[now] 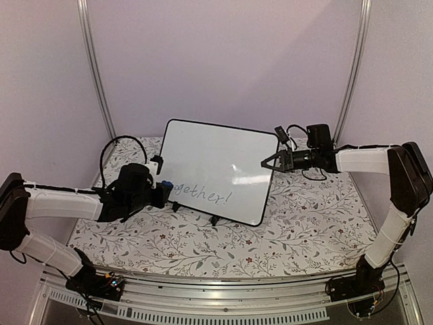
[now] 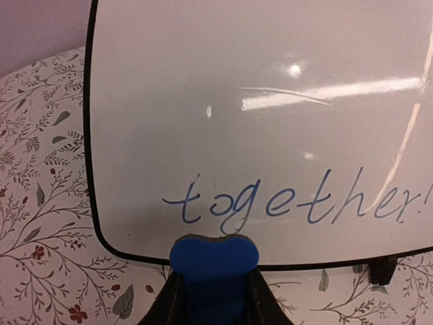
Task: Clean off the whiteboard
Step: Erase the center of the whiteboard.
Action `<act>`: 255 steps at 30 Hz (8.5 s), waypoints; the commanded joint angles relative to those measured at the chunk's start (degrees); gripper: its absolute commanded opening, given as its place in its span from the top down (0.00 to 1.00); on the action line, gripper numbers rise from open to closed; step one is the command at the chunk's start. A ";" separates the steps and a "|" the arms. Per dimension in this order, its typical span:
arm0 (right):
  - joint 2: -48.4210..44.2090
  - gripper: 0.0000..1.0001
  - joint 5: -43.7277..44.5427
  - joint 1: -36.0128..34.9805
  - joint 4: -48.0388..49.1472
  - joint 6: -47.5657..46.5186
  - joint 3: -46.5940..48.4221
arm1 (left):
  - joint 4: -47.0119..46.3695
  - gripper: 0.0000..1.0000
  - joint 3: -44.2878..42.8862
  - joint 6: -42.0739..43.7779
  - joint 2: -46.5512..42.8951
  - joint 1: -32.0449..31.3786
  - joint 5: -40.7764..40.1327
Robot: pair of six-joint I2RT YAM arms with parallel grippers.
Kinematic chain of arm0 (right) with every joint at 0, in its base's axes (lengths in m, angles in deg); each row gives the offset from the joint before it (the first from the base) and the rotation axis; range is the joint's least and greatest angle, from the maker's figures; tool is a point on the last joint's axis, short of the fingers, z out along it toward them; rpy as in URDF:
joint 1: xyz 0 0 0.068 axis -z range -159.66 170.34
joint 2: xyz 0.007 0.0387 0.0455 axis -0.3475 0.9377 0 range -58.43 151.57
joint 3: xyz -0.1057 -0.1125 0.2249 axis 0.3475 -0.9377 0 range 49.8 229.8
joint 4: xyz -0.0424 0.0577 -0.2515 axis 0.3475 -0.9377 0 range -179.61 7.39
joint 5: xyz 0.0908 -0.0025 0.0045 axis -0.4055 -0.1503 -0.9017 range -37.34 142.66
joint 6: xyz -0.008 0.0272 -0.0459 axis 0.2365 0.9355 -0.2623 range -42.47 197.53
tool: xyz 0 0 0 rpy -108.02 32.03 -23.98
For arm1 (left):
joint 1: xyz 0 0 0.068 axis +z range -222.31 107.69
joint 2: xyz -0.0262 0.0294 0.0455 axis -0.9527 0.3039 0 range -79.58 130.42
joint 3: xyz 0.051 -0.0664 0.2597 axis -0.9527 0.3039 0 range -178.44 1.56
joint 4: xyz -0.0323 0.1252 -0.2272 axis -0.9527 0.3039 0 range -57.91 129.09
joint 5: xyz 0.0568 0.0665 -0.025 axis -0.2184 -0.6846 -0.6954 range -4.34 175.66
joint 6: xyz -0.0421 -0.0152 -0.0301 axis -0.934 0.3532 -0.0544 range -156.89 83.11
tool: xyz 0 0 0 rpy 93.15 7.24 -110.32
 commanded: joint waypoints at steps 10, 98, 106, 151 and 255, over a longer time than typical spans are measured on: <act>-0.37 0.99 -0.48 0.50 -5.93 -1.70 1.48 | -0.42 1.00 -9.57 8.19 8.02 5.47 6.37; 2.64 1.00 -2.81 0.49 -7.58 -1.71 1.72 | -5.88 1.00 -9.01 -3.02 14.77 4.68 2.02; 2.76 1.00 -3.47 0.50 -7.02 -0.83 1.50 | -5.55 1.00 -12.98 -0.46 19.70 4.54 3.91; 2.47 1.00 -3.38 -0.06 -7.05 -0.99 0.82 | -2.75 1.00 -20.12 -0.12 26.04 3.95 4.31; 4.06 1.00 -3.82 -1.46 -7.01 -0.99 0.95 | -46.02 1.00 -4.89 -7.36 34.86 1.55 -8.06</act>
